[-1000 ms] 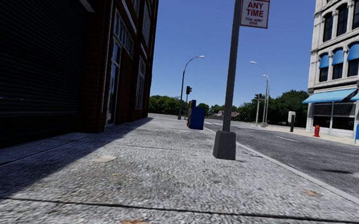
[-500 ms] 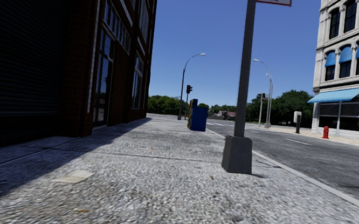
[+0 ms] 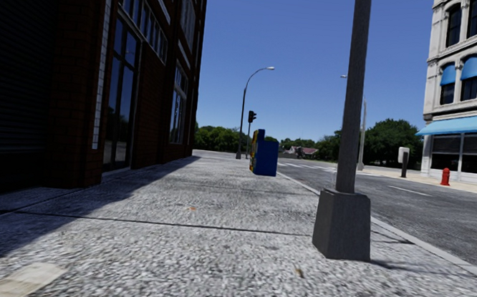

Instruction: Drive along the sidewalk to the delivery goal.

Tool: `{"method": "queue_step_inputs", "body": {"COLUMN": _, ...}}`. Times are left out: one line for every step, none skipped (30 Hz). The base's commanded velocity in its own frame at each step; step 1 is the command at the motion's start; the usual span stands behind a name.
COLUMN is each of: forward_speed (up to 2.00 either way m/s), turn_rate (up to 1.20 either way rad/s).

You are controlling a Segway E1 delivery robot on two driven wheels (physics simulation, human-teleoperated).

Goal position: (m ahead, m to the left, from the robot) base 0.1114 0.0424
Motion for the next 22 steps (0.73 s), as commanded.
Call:
{"method": "queue_step_inputs", "body": {"forward_speed": 0.00, "turn_rate": 0.00}}
{"method": "queue_step_inputs", "body": {"forward_speed": 0.00, "turn_rate": 0.00}}
{"method": "queue_step_inputs", "body": {"forward_speed": 0.00, "turn_rate": 0.00}}
{"method": "queue_step_inputs", "body": {"forward_speed": 0.00, "turn_rate": 0.00}}
{"method": "queue_step_inputs", "body": {"forward_speed": 0.00, "turn_rate": 0.00}}
{"method": "queue_step_inputs", "body": {"forward_speed": 0.00, "turn_rate": 0.00}}
{"method": "queue_step_inputs", "body": {"forward_speed": 0.00, "turn_rate": 0.00}}
{"method": "queue_step_inputs", "body": {"forward_speed": 0.00, "turn_rate": 0.00}}
{"method": "queue_step_inputs", "body": {"forward_speed": 0.00, "turn_rate": 0.00}}
{"method": "queue_step_inputs", "body": {"forward_speed": 0.00, "turn_rate": 0.00}}
{"method": "queue_step_inputs", "body": {"forward_speed": 0.00, "turn_rate": 0.00}}
{"method": "queue_step_inputs", "body": {"forward_speed": 0.00, "turn_rate": 0.00}}
{"method": "queue_step_inputs", "body": {"forward_speed": 0.00, "turn_rate": 0.00}}
{"method": "queue_step_inputs", "body": {"forward_speed": 0.00, "turn_rate": 0.00}}
{"method": "queue_step_inputs", "body": {"forward_speed": 0.00, "turn_rate": 0.00}}
{"method": "queue_step_inputs", "body": {"forward_speed": 0.00, "turn_rate": 0.00}}
{"method": "queue_step_inputs", "body": {"forward_speed": 0.00, "turn_rate": 0.00}}
{"method": "queue_step_inputs", "body": {"forward_speed": 0.00, "turn_rate": 0.00}}
{"method": "queue_step_inputs", "body": {"forward_speed": 0.00, "turn_rate": 0.00}}
{"method": "queue_step_inputs", "body": {"forward_speed": 0.00, "turn_rate": 0.00}}
{"method": "queue_step_inputs", "body": {"forward_speed": 0.00, "turn_rate": 0.00}}
{"method": "queue_step_inputs", "body": {"forward_speed": 0.00, "turn_rate": 0.00}}
